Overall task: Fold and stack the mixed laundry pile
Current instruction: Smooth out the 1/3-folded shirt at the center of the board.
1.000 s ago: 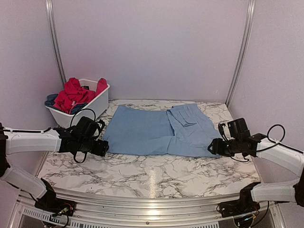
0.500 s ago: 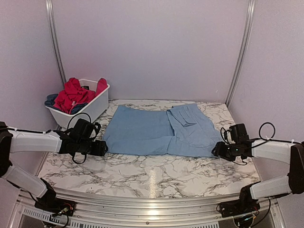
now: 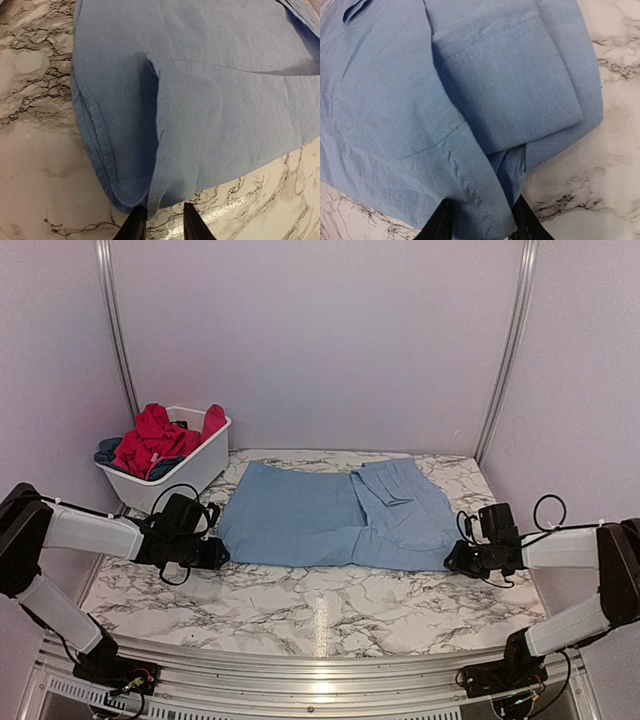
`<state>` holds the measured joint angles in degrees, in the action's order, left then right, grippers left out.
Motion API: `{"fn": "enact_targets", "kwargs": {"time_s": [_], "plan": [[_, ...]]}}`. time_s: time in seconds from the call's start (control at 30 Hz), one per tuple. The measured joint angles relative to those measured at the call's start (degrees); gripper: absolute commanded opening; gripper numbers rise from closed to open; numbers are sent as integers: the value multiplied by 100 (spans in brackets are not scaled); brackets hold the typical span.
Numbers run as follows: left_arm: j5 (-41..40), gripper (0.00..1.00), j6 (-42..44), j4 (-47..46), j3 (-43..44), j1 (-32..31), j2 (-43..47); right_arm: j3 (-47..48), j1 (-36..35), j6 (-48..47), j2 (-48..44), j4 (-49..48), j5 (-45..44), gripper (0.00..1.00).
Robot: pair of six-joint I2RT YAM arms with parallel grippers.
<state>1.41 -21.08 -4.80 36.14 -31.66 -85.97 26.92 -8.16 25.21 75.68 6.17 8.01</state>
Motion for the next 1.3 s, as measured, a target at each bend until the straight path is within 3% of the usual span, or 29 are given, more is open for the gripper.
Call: {"fn": "enact_targets", "kwargs": {"time_s": [0.07, 0.27, 0.57, 0.83, 0.87, 0.9, 0.93, 0.97, 1.03, 1.13, 1.3], "plan": [[83, 0, -7, -61, 0, 9, -140, -2, 9, -66, 31, -26, 13, 0], [127, 0, -61, -87, -2, 94, -162, -39, 57, -66, -125, 37, -59, 0], [-385, 0, -57, 553, -42, 295, 680, -50, 111, 37, -1117, 693, -560, 0], [-313, 0, -37, 782, -42, 400, 756, -50, 109, 164, -1038, 920, -623, 0], [-267, 0, -44, 815, -44, 402, 756, -50, 109, 190, -1062, 960, -616, 2], [-232, 7, -52, 833, -48, 402, 756, -50, 109, 229, -1095, 1003, -610, 17], [-203, 26, -59, 841, -61, 402, 756, -50, 109, 289, -1165, 1073, -601, 33], [-186, 38, -79, 883, -74, 398, 756, -52, 109, 369, -1270, 1154, -603, 46], [-273, 47, -87, 1038, -98, 339, 750, -63, 127, 459, -1532, 1292, -686, 63], [-553, 53, -87, 1311, -22, 151, 748, -44, 133, 542, -1958, 1464, -881, 65], [-793, 53, 20, 1692, 855, -76, 702, 409, 136, 345, -1812, 1508, -1001, 53]]}}
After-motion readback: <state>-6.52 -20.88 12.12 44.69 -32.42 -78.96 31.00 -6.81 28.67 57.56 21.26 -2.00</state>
